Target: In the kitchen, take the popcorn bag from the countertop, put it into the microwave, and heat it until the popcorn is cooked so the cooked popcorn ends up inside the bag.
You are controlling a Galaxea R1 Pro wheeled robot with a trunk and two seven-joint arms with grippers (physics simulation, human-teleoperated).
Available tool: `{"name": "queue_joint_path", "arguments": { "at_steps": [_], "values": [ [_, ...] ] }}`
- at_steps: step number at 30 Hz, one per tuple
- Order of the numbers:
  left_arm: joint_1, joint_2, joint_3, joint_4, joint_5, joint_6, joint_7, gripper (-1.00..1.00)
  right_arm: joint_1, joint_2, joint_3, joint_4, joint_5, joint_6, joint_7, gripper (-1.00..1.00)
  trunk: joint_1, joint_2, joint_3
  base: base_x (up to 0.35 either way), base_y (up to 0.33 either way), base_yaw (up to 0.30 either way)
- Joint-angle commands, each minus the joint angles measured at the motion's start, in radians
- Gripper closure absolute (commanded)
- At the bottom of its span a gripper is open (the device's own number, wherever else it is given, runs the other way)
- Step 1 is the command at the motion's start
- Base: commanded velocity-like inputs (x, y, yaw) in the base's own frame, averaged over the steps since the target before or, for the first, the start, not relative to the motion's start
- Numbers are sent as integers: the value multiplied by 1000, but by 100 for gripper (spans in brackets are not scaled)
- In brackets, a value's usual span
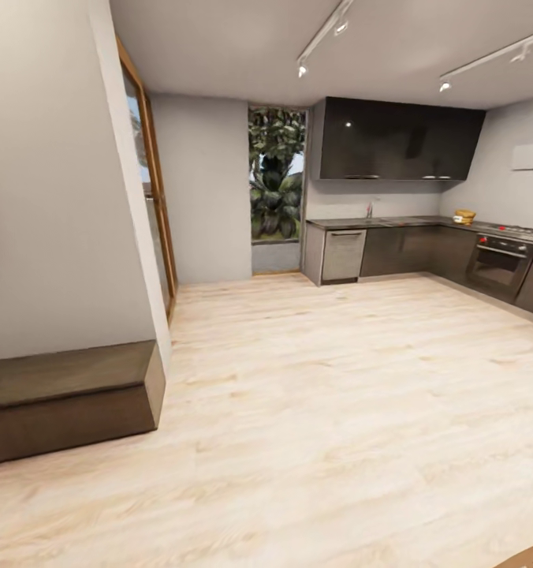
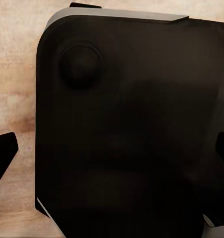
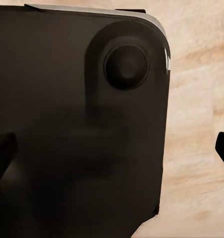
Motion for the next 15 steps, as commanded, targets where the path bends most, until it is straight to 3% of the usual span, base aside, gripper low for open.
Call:
{"name": "queue_joint_path", "arguments": {
  "at_steps": [1,15],
  "values": [
    [0,0,6,0,6,-1,0,-100,0,0,0,0,0,-3,0,-100,1,0,-1,334,0,-242],
    [0,0,6,0,6,-1,1,-100,0,0,0,0,0,-3,0,-100,1,0,-1,334,0,-242]
  ]
}}
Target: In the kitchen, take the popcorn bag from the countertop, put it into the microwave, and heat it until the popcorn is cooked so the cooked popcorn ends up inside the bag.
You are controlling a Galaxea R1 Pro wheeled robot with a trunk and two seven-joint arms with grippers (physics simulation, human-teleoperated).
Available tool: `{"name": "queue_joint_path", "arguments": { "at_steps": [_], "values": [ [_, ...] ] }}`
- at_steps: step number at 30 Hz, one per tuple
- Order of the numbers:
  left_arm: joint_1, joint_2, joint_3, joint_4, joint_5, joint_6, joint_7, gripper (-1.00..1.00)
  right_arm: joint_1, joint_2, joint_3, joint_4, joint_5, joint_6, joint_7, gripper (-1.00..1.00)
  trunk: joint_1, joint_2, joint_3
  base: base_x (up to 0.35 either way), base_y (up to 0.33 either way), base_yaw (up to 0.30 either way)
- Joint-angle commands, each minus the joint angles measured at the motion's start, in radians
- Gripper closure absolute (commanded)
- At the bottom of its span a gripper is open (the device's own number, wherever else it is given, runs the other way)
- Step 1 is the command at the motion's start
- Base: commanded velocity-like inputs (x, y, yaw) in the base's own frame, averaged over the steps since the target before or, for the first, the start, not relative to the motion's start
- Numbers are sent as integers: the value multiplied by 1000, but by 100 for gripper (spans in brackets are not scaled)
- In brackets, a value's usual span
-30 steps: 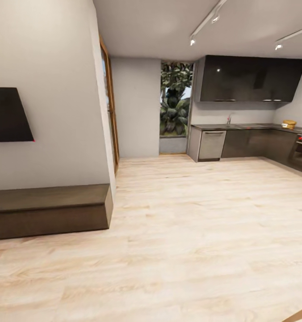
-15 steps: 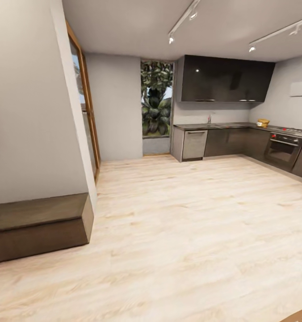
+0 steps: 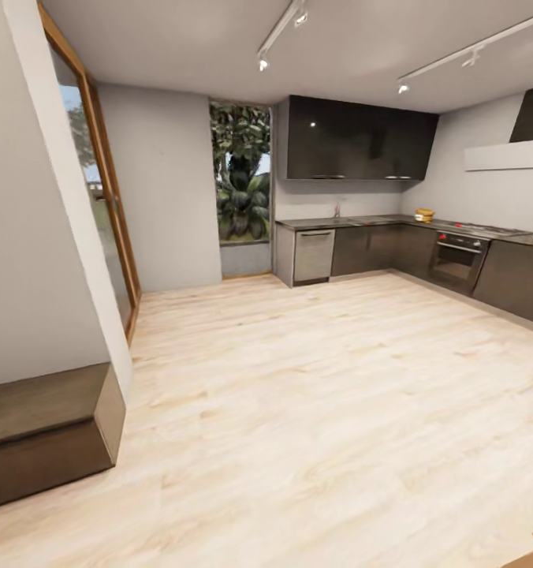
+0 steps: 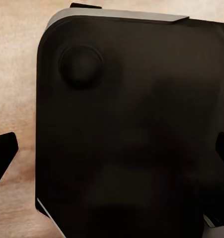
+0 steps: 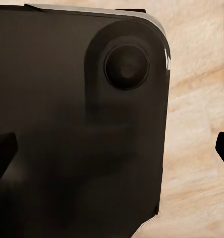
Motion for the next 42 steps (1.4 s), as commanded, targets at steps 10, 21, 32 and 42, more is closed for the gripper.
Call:
{"name": "queue_joint_path", "arguments": {
  "at_steps": [10,21,32,42],
  "values": [
    [0,-1,6,0,5,-3,0,-100,0,0,0,0,0,-4,-1,-100,1,0,-1,106,0,-242],
    [0,-3,6,0,4,-1,2,-100,0,0,0,0,0,-3,0,-100,1,0,-1,157,8,-191],
    [0,-3,6,0,5,9,6,-100,0,0,5,0,-1,2,1,-100,1,0,-1,324,0,-3],
    [0,-3,6,0,6,9,6,-100,0,-1,5,0,-1,-3,0,-100,1,0,-1,325,0,0]
  ]
}}
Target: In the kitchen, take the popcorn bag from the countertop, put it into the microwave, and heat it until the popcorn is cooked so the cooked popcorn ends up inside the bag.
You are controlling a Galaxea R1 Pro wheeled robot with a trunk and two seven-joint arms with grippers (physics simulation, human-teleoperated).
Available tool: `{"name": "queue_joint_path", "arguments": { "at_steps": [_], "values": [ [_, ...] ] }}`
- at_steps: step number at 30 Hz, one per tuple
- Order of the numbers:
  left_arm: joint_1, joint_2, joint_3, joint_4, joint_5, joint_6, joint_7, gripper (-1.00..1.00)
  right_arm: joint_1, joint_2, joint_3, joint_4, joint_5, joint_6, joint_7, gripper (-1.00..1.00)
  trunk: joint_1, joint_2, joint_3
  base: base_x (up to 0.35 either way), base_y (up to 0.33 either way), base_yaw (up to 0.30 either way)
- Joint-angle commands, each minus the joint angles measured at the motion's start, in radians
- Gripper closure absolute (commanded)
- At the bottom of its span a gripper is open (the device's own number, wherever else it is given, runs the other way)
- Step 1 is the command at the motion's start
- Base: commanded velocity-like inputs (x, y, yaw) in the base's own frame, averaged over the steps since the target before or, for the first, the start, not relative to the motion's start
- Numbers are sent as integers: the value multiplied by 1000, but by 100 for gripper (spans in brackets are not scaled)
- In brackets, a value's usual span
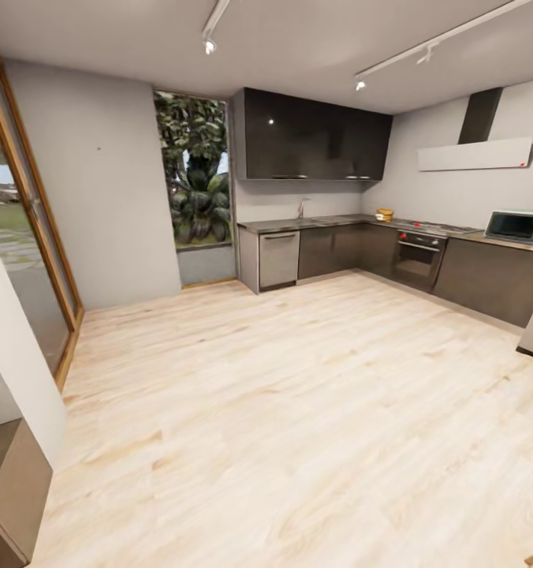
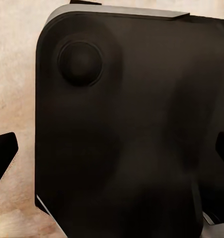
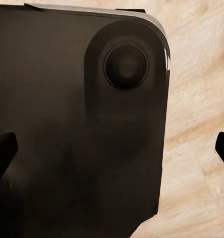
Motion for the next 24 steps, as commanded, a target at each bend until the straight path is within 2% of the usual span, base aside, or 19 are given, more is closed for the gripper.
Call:
{"name": "queue_joint_path", "arguments": {
  "at_steps": [1,24],
  "values": [
    [0,0,6,-1,6,0,1,-100,0,0,0,0,0,-3,0,-100,1,0,-1,325,0,0],
    [-1,0,6,-1,7,-1,3,-100,0,0,-2,0,3,-4,-1,-100,1,0,-1,325,0,0]
  ]
}}
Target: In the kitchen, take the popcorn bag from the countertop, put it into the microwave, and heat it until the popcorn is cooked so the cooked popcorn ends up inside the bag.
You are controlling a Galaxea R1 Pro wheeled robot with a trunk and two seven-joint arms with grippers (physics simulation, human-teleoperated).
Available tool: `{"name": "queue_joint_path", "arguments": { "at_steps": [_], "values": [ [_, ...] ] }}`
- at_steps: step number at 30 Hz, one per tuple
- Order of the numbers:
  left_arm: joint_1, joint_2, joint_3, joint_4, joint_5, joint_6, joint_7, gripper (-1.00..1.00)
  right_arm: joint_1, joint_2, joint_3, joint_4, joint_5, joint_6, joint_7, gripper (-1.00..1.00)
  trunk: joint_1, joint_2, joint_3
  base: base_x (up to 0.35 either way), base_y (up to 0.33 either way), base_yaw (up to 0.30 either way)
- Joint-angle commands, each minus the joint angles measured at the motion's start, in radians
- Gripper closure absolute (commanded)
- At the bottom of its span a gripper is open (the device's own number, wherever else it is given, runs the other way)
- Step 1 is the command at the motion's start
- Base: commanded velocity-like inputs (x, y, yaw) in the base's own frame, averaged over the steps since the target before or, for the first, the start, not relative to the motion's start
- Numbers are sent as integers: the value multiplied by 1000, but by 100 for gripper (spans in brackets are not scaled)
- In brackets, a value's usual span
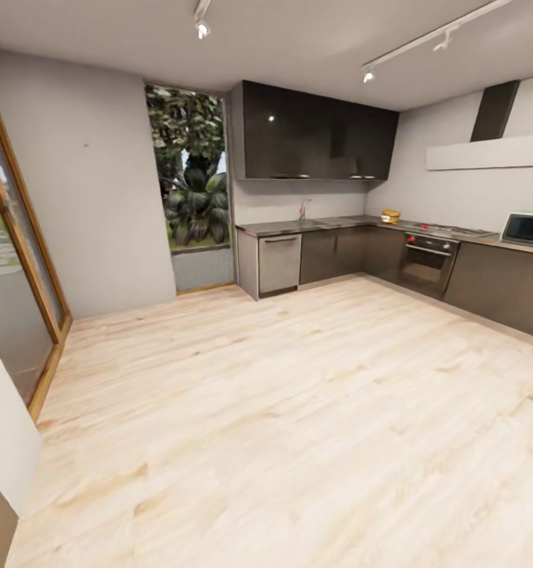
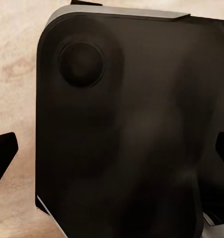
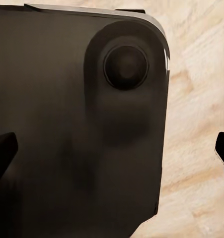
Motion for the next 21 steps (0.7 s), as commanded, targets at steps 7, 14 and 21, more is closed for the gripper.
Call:
{"name": "queue_joint_path", "arguments": {
  "at_steps": [7,14,21],
  "values": [
    [0,0,6,0,6,-5,1,-100,0,0,0,0,2,-4,1,-100,1,0,-1,325,0,0],
    [0,0,6,0,6,-9,1,-100,0,0,0,0,2,-4,0,-100,1,0,-1,325,0,0],
    [0,0,7,0,6,-9,1,-100,0,1,-3,0,-4,-4,-1,-100,1,0,-1,325,0,-104]
  ]
}}
